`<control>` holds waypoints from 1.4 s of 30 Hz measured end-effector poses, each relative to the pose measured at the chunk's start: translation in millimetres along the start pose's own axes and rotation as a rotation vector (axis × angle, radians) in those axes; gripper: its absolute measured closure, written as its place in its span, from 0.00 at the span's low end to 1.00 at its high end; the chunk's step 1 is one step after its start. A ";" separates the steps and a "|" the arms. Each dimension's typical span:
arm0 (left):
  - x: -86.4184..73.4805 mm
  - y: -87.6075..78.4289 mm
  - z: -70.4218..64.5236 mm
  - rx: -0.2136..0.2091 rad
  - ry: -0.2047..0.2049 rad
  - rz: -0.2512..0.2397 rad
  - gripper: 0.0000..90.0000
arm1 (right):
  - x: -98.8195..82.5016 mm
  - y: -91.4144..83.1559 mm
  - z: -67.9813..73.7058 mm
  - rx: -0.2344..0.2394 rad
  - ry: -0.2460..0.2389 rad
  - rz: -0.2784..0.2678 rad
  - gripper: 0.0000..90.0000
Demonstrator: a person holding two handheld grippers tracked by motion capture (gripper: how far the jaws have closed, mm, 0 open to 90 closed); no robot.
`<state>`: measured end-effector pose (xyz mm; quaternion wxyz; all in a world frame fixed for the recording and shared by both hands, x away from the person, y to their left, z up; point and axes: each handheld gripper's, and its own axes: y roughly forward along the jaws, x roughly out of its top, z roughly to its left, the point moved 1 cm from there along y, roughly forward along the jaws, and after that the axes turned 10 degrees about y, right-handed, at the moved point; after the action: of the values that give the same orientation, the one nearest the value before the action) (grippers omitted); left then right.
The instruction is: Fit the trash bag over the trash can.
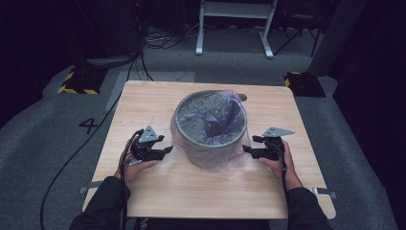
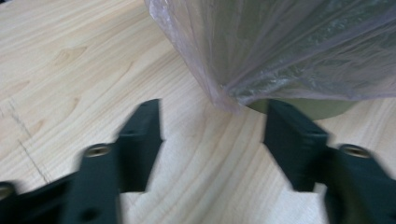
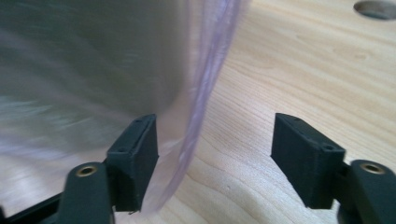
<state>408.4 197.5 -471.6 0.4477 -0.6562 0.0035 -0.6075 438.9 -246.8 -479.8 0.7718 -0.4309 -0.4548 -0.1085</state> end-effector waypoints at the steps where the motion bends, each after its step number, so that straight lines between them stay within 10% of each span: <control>1: -0.6 -1.4 -0.9 0.001 -0.003 -0.003 0.33 | 0.5 -3.0 0.2 0.003 0.000 -0.013 0.31; 10: -5.7 -16.9 -13.6 -0.034 0.011 -0.019 0.19 | 5.9 -26.3 4.1 0.030 -0.025 -0.103 0.25; 21: -22.4 -18.7 -40.5 -0.058 0.064 0.085 0.17 | 17.7 -48.1 15.9 0.038 -0.083 -0.151 0.22; 42: -42.0 -11.8 -54.5 -0.109 0.079 0.187 0.17 | 83.2 -81.5 64.3 0.075 -0.252 -0.213 0.22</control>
<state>347.4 195.8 -505.5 0.4656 -0.6519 0.1155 -0.5873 401.0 -228.3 -353.6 0.7084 -0.3613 -0.5947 -0.1179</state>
